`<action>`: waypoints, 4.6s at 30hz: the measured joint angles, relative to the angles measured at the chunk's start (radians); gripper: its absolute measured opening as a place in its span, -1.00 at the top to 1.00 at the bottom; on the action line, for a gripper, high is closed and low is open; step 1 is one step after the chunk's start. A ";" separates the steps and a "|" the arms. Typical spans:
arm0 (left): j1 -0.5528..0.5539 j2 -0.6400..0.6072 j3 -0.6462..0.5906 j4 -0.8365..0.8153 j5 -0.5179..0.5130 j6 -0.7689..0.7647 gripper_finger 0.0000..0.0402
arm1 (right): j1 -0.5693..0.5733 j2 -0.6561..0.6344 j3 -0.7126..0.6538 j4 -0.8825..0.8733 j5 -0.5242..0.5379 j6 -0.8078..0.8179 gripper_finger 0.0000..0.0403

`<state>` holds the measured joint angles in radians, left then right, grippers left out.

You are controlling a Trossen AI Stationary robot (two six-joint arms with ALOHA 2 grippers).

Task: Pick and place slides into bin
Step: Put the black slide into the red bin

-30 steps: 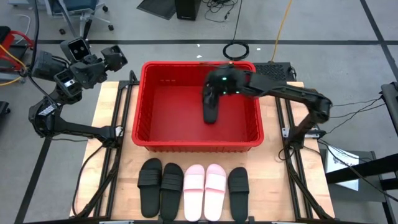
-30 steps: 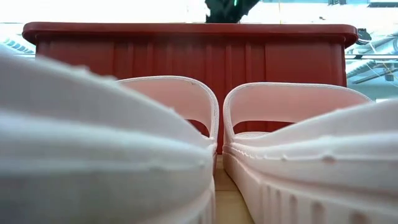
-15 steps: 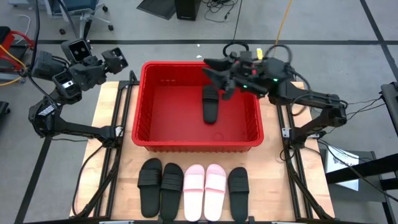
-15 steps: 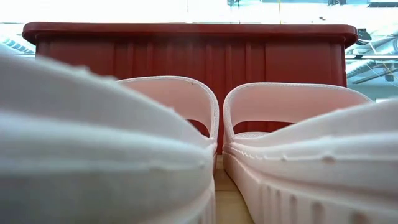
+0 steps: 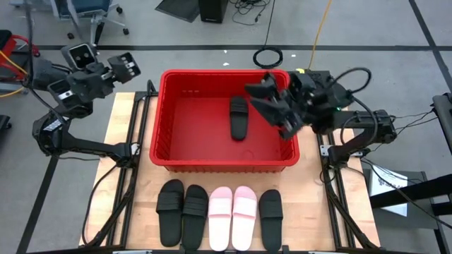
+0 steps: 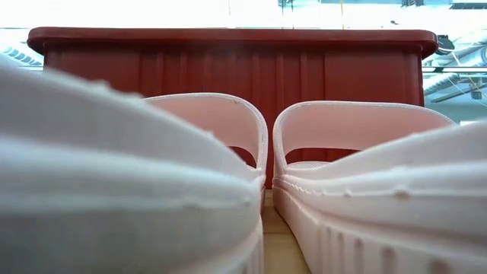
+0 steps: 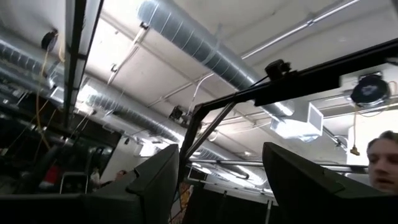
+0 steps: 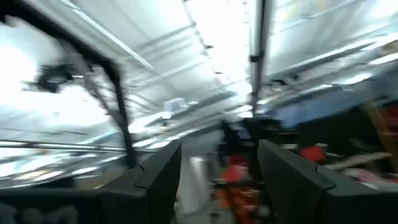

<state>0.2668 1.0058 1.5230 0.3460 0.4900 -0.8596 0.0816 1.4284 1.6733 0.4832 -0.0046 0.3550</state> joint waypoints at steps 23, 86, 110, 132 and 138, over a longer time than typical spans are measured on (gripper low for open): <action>-0.008 0.016 0.000 0.074 -0.026 0.041 -0.20 | 0.459 0.000 0.092 -0.003 -0.045 -0.126 0.00; -0.009 0.043 0.000 -0.036 0.011 0.061 -0.20 | 0.675 0.564 -0.258 -1.582 0.421 0.316 0.21; -0.009 0.043 0.000 -0.035 0.030 0.045 -0.20 | 0.625 0.315 -0.259 -1.497 0.081 0.295 0.95; -0.009 0.040 0.000 0.033 0.035 -0.033 -0.20 | 0.440 -0.082 -0.259 -0.215 -0.316 0.354 0.96; -0.009 0.035 0.000 0.050 0.036 -0.045 -0.20 | 0.359 -0.078 -0.253 0.250 -0.285 0.135 0.96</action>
<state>0.2573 1.0403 1.5227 0.3955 0.5256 -0.9050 0.4403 1.3504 1.4208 0.7335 -0.2897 0.4903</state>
